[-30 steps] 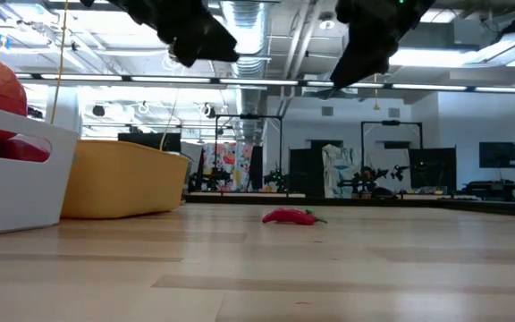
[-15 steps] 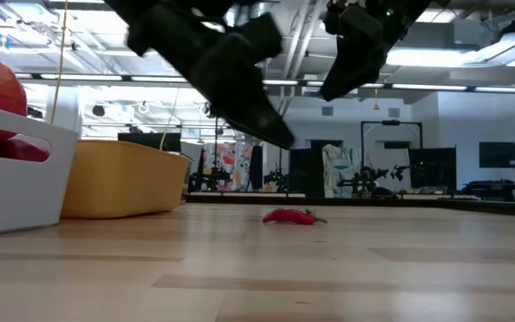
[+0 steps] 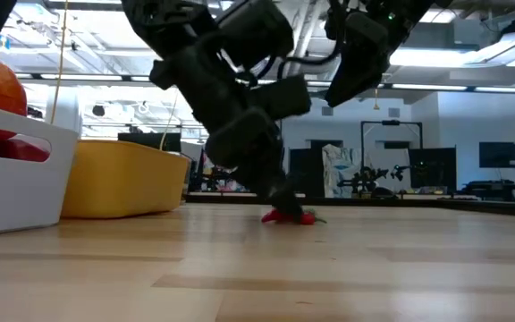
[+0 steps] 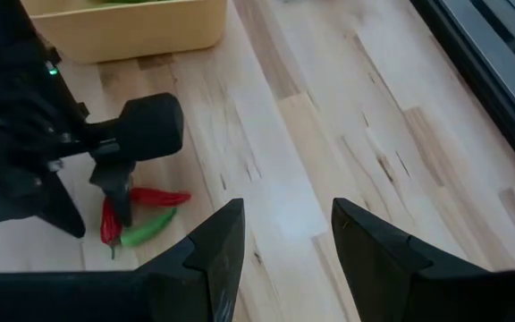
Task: Sort produce into baskets
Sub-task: Put the bottom center pepper into the top transparent bin
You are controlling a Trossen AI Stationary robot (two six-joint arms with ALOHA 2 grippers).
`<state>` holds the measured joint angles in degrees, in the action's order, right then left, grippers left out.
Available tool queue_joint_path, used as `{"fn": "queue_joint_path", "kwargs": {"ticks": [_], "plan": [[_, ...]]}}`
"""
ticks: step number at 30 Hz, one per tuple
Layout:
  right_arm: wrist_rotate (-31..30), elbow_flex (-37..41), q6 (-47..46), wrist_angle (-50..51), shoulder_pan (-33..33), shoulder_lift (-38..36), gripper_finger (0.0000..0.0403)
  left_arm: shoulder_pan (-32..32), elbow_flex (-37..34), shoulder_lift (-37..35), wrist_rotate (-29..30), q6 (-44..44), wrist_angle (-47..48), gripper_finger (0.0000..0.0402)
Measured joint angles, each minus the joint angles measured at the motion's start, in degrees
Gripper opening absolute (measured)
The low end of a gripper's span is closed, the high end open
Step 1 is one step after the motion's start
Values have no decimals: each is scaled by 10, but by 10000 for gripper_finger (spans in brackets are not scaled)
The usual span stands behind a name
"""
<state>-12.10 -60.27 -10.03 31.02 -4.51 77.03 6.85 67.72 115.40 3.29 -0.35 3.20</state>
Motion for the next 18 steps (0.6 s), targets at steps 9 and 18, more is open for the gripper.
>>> {"fn": "queue_joint_path", "kwargs": {"ticks": [9,18], "plan": [[0,0,1,0,0,0,195,0,2,7,0,-8,20,178],[0,0,1,0,0,0,195,0,2,8,1,-2,21,127]]}}
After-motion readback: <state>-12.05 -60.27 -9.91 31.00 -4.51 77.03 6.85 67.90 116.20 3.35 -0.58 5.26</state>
